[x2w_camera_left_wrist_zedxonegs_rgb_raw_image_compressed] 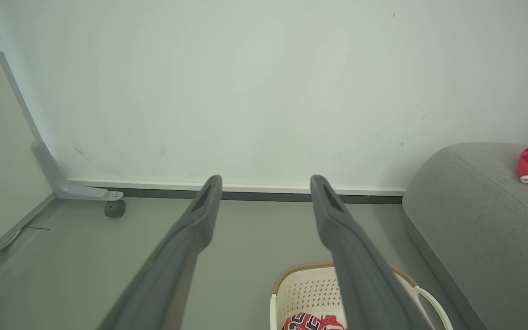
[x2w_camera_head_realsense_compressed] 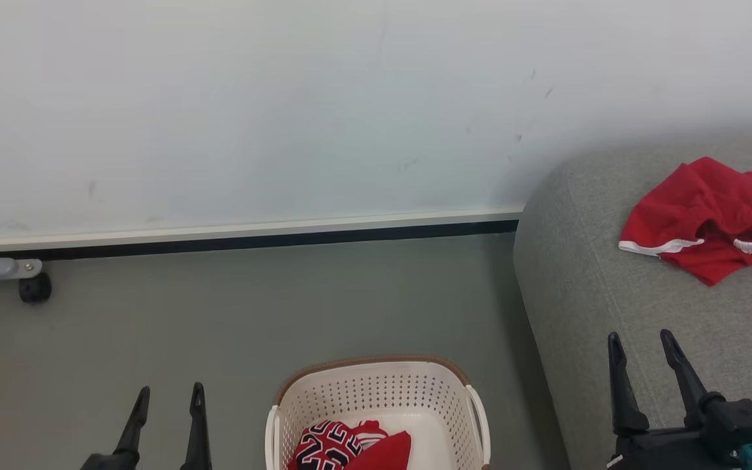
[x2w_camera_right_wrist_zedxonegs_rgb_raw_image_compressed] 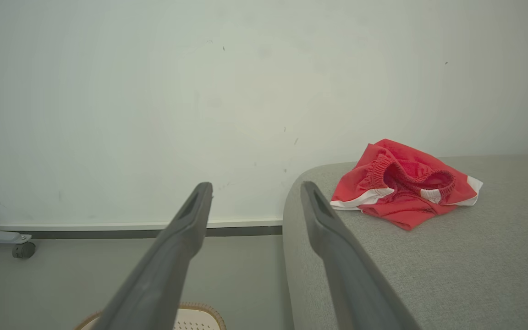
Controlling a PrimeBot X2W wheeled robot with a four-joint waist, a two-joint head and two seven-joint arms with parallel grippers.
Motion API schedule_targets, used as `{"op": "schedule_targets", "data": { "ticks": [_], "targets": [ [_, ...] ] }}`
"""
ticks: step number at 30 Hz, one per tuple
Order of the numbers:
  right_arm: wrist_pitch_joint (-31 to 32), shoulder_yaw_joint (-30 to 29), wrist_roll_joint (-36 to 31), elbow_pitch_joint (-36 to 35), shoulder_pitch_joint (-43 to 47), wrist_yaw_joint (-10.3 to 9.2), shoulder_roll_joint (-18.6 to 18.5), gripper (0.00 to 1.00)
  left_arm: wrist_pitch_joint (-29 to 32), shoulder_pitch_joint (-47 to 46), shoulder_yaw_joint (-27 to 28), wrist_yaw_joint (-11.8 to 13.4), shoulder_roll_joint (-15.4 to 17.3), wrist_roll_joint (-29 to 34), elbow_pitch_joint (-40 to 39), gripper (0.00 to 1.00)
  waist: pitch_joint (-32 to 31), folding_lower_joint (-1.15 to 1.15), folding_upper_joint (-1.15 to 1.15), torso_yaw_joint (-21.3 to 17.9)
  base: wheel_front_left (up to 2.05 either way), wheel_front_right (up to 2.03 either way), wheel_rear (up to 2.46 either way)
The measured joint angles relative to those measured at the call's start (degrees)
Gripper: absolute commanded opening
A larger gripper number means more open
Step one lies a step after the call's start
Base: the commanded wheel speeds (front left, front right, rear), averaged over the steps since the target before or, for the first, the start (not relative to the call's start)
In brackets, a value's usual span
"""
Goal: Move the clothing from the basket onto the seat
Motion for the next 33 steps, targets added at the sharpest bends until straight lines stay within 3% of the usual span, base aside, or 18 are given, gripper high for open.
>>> {"op": "schedule_targets", "data": {
  "ticks": [14, 33],
  "targets": [
    [0.0, -2.2, -1.1, -5.0, -2.3, 0.0, -1.2, 1.0, 1.1, -7.2, -6.4, -2.8, -1.4, 3.0, 4.4, 1.0, 8.2, 0.01, 0.01, 0.1, 0.0, 0.0, 0.0],
    [-0.4, -4.5, -1.9, -10.7, -15.5, 0.31, -4.1, 1.0, 8.2, -23.5, -16.5, -5.9, -4.6, 10.5, 23.4, 1.0, 24.6, 0.02, 0.01, -2.0, 0.0, 0.0, 0.0]
  ]
}}
